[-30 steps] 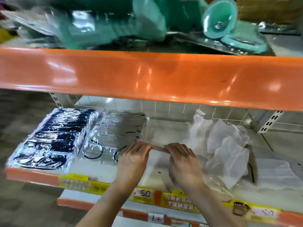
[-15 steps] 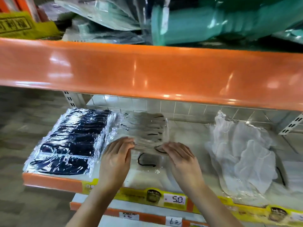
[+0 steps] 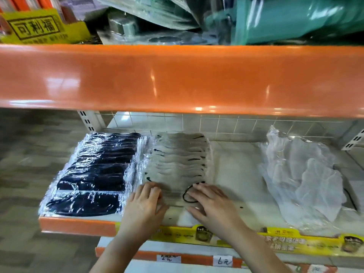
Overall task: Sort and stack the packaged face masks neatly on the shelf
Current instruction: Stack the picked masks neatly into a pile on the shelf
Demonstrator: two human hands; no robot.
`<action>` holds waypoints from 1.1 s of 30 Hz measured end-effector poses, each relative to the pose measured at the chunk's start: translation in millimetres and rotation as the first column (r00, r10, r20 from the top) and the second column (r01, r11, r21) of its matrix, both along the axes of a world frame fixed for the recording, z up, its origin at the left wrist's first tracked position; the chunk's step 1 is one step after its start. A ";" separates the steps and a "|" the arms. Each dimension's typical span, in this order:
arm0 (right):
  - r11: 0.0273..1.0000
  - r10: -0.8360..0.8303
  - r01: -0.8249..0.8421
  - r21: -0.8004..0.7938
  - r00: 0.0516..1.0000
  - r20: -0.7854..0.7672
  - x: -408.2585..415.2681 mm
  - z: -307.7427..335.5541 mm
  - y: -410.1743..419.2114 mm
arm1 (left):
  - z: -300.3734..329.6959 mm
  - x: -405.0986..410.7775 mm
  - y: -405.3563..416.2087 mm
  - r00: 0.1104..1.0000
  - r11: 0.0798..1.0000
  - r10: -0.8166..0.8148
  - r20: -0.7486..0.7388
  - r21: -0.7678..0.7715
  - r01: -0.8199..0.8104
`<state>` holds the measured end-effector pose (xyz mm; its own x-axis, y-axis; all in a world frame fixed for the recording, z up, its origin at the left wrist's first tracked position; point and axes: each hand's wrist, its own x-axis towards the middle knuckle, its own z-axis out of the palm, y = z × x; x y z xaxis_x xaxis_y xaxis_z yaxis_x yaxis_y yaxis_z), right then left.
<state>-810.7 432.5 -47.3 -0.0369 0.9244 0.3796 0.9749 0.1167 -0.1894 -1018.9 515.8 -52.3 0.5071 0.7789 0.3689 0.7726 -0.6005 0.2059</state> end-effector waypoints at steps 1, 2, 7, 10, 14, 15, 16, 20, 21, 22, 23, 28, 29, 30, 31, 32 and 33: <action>1.000 -0.015 0.015 -0.011 1.000 0.000 -2.7 0.0 0.9 | 0.0 1.0 1.0 1.000 1.000 -0.003 -0.017 -0.012 0.003; 0.999 -0.029 0.029 -0.014 1.000 -0.003 -5.2 -0.9 1.7 | -0.1 1.7 2.3 1.000 1.000 -0.008 -0.030 -0.020 0.007; 0.998 -0.060 0.061 -0.026 0.998 0.023 -10.0 -5.9 12.6 | 2.8 7.6 7.3 0.996 0.998 -0.010 -0.087 -0.060 0.005; 0.996 -0.091 0.091 -0.007 0.996 0.017 -9.5 -5.3 21.3 | 4.0 13.6 10.3 0.994 1.000 -0.003 -0.105 -0.025 0.000; 0.991 -0.132 0.131 0.031 0.991 0.026 -14.4 -8.0 23.8 | 6.5 17.6 13.0 0.995 1.000 0.011 -0.097 0.005 -0.011; 0.990 -0.138 0.137 0.028 0.990 0.019 -16.3 -8.6 23.5 | 7.1 18.2 12.7 0.995 1.000 0.014 -0.097 0.008 -0.013; 0.989 -0.142 0.142 0.029 0.990 0.012 -17.3 -9.0 23.2 | 6.7 18.4 12.6 0.994 1.000 0.015 -0.105 0.014 -0.013; 0.991 -0.114 0.115 0.071 0.993 -0.016 -14.8 -4.7 19.9 | 2.7 15.8 13.2 0.992 0.999 0.028 -0.125 -0.014 -0.029; 0.993 -0.093 0.095 0.074 0.995 -0.023 -15.1 -3.0 18.1 | 2.8 16.2 11.9 0.992 0.999 0.035 -0.125 -0.020 -0.038; 0.994 -0.079 0.080 0.069 0.997 -0.028 -15.6 -1.0 16.2 | 4.4 18.5 9.0 0.992 0.999 0.038 -0.124 -0.012 -0.040; 0.996 -0.067 0.069 0.057 0.997 -0.033 -15.5 0.6 14.3 | 6.7 23.5 4.9 0.993 0.999 0.033 -0.115 0.005 -0.033; 0.999 -0.018 0.022 0.042 0.995 -0.098 -9.2 3.0 8.7 | 12.8 57.6 -16.5 0.999 1.000 -0.025 -0.025 -0.005 0.025; 0.999 -0.007 0.013 0.046 0.991 -0.133 -5.0 4.2 7.0 | 14.2 64.9 -19.8 0.999 0.999 -0.033 -0.009 -0.006 0.033; 0.998 -0.005 0.014 0.058 0.987 -0.161 0.9 5.2 5.0 | 16.4 72.9 -23.4 0.999 0.999 -0.047 0.001 -0.003 0.047; 0.997 -0.015 0.028 0.070 0.984 -0.179 7.5 7.2 2.3 | 19.0 81.1 -27.3 0.998 0.998 -0.065 0.013 -0.003 0.065; 0.995 -0.036 0.052 0.083 0.980 -0.194 17.1 8.7 -1.4 | 21.7 92.1 -32.0 0.996 0.996 -0.088 0.027 -0.007 0.088; 0.993 -0.053 0.074 0.092 0.975 -0.215 26.2 9.7 -4.9 | 23.2 101.7 -36.4 0.993 0.994 -0.106 0.042 -0.011 0.106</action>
<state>-784.6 427.6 -37.7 0.1117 0.8797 0.4623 0.9200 0.0843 -0.3828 -917.2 479.4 -29.1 0.5716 0.7263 0.3818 0.6952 -0.6758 0.2447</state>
